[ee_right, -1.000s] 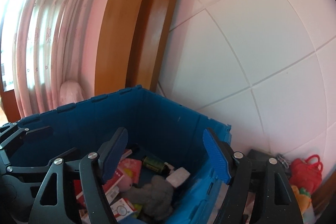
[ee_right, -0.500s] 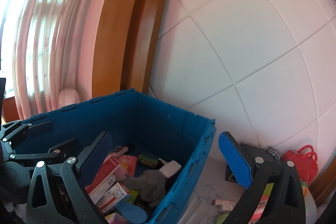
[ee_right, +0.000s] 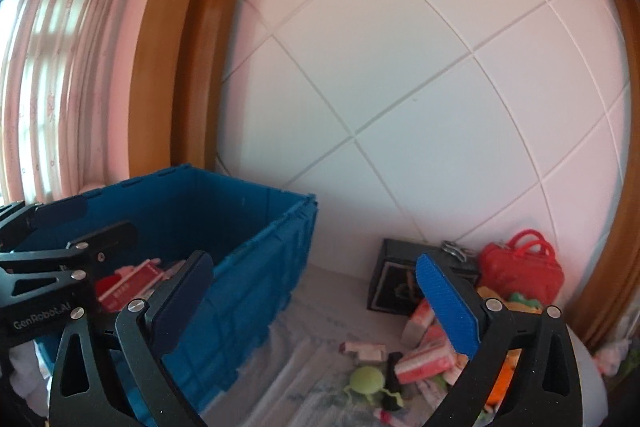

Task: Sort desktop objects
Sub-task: 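Move both tools back to the pile, left toward the green plush ball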

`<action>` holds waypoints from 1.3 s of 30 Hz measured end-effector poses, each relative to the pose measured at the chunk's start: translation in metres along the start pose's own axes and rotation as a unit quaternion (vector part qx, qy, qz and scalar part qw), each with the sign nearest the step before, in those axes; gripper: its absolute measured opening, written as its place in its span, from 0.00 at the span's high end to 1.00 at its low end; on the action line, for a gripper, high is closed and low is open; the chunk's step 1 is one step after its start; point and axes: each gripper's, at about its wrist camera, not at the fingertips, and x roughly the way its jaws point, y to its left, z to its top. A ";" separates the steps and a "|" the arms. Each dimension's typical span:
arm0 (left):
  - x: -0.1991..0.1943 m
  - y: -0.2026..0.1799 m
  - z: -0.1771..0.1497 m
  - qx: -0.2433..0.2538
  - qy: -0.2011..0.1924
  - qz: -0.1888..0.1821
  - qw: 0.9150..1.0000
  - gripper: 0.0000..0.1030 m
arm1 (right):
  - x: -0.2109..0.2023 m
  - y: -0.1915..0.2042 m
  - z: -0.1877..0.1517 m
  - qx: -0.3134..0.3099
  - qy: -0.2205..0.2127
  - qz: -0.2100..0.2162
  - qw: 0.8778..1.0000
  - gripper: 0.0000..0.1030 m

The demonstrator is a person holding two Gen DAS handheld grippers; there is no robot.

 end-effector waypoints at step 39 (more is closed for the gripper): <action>0.355 -0.227 -0.232 0.099 0.328 -0.145 0.928 0.32 | 0.137 -0.258 -0.305 0.188 0.344 -0.053 0.918 0.14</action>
